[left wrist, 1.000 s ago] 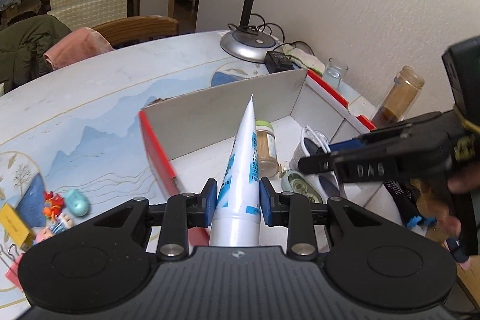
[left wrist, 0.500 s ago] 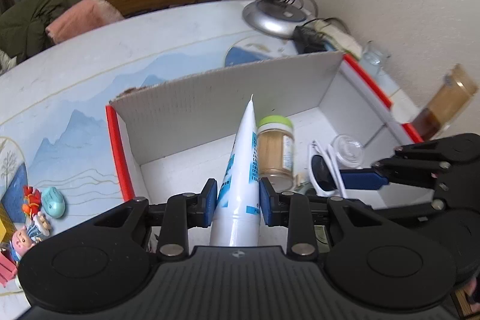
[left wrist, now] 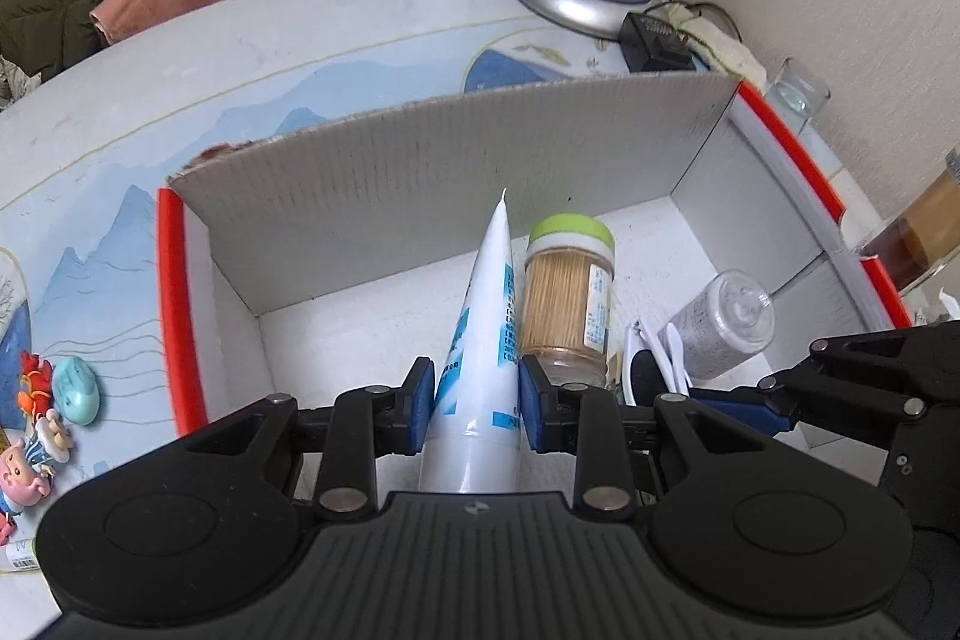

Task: Organize rigid objects
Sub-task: 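Open both grippers to release the tube and sunglasses into the box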

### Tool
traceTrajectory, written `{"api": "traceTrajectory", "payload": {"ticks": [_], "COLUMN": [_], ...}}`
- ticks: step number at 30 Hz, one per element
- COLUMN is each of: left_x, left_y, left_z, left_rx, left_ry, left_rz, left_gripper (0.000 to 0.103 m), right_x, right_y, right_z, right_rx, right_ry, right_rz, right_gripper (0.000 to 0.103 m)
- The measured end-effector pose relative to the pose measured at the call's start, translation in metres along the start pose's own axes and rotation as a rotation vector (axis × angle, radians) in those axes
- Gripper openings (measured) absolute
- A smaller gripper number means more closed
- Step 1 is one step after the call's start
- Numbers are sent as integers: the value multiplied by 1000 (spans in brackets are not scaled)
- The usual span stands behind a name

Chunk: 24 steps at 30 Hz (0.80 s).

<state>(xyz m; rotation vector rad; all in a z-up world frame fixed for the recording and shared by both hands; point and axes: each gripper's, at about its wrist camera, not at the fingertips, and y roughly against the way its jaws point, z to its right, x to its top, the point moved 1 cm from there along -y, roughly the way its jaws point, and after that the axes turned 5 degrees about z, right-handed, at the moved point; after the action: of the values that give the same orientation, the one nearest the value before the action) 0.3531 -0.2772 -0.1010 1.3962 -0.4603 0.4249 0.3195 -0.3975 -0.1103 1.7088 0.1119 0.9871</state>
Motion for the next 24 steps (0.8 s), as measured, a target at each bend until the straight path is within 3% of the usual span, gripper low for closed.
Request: {"api": "traceTrajectory", "payload": {"ticks": [9,20,23,24], "left_x": [-4,-5,-7,-7], "left_y": [-15,-13,-8,-6], "left_z": [1,1,2,3], "left_rx": [5,-13,-41,-46], "left_ry": [4,0,-8,-11], "left_rz": [-64,-76,-65,-59], "left_gripper": [29,29,33,38], "right_x": [-2,-5,-5,-6], "right_y": [-6,0,6,8], "right_z": [6,4,4,4], "right_rx": [3,31,41,45], "right_ry": [-19,-35,-46,-50], "right_rz": [-19,-27,-13,-8], "right_gripper": [29,34,38,41]}}
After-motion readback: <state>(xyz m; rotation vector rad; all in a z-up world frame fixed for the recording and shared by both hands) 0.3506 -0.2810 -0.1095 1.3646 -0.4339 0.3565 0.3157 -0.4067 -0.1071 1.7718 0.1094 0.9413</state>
